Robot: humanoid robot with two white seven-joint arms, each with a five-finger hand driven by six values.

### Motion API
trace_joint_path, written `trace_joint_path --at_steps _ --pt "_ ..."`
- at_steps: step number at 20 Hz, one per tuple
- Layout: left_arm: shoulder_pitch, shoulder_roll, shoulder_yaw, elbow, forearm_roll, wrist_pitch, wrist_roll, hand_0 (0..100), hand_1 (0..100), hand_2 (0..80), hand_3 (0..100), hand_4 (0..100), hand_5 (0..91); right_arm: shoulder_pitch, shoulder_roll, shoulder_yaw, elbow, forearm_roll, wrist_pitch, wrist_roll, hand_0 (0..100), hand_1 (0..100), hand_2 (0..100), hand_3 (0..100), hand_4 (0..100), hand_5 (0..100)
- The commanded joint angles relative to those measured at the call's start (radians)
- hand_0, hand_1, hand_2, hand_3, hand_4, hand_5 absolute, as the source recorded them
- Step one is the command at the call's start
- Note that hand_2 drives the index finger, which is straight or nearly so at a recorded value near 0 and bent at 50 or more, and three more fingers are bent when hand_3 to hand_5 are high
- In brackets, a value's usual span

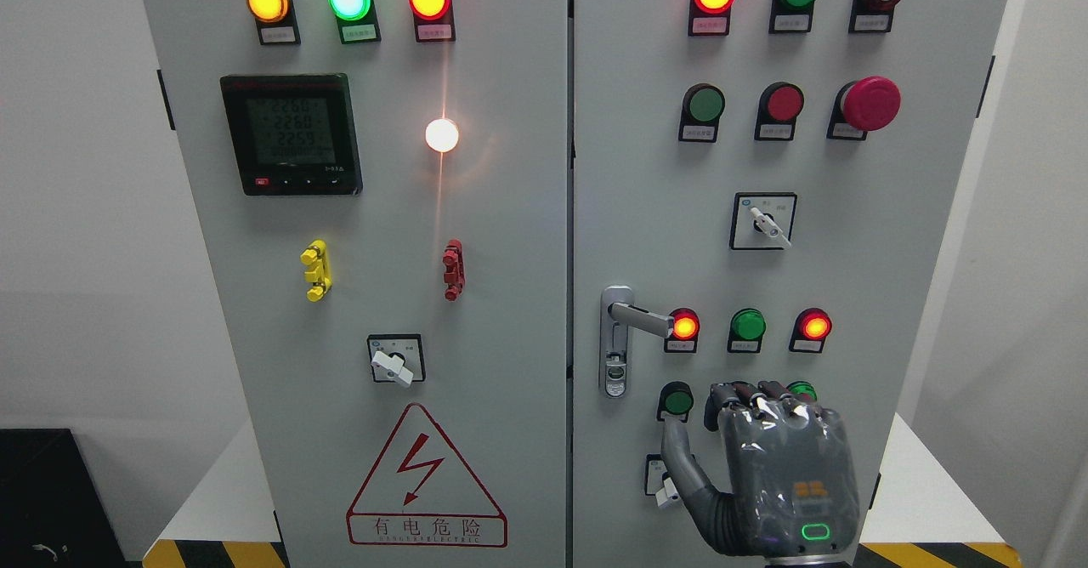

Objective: Release door handle
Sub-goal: 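Open the right hand and pull it away from the handle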

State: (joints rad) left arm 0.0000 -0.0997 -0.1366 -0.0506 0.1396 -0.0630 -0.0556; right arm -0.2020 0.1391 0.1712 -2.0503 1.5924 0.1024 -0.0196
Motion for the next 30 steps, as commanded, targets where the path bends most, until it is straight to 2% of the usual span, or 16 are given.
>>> trace_joint_path --at_steps 1,5,7,10,14,16,18,19,24,30 --pt "0.02 0.0 -0.001 0.0 0.0 0.0 -0.004 12 56 0.0 0 0 0.0 0.009 0.0 -0.064 -0.042 -0.046 -0.018 -0.014 54 27 41 51 51 49" --pt "0.02 0.0 0.0 0.0 0.0 0.0 -0.004 12 56 0.0 0 0 0.0 0.01 0.0 -0.157 -0.041 -0.091 -0.154 -0.032 53 27 35 44 43 41" --pt "0.02 0.0 0.0 0.0 0.0 0.0 -0.004 12 56 0.0 0 0 0.0 0.012 0.0 -0.196 -0.041 -0.104 -0.202 -0.043 53 27 31 39 38 35" --pt "0.02 0.0 -0.001 0.0 0.0 0.0 -0.004 12 56 0.0 0 0 0.0 0.013 -0.003 -0.231 -0.041 -0.156 -0.222 -0.043 53 27 29 35 35 32" --pt "0.02 0.0 0.0 0.0 0.0 0.0 -0.004 12 56 0.0 0 0 0.0 0.016 -0.007 -0.271 -0.039 -0.219 -0.271 -0.042 53 26 20 23 22 21" --pt "0.02 0.0 -0.001 0.0 0.0 0.0 -0.004 12 56 0.0 0 0 0.0 0.016 -0.004 -0.292 -0.039 -0.224 -0.305 -0.042 53 24 17 19 20 19" --pt "0.02 0.0 -0.001 0.0 0.0 0.0 -0.004 12 56 0.0 0 0 0.0 0.018 -0.004 -0.305 -0.039 -0.258 -0.316 -0.042 53 23 6 10 14 15" --pt "0.02 0.0 0.0 0.0 0.0 0.0 -0.004 12 56 0.0 0 0 0.0 0.018 -0.004 -0.309 -0.039 -0.279 -0.317 -0.042 54 22 5 8 12 13" --pt "0.02 0.0 0.0 0.0 0.0 0.0 -0.004 12 56 0.0 0 0 0.0 0.042 -0.004 -0.323 -0.039 -0.353 -0.348 -0.042 55 17 0 4 7 5" --pt "0.02 0.0 0.0 0.0 0.0 0.0 -0.004 12 56 0.0 0 0 0.0 0.052 -0.001 -0.328 -0.039 -0.356 -0.369 -0.046 53 17 1 4 7 3"
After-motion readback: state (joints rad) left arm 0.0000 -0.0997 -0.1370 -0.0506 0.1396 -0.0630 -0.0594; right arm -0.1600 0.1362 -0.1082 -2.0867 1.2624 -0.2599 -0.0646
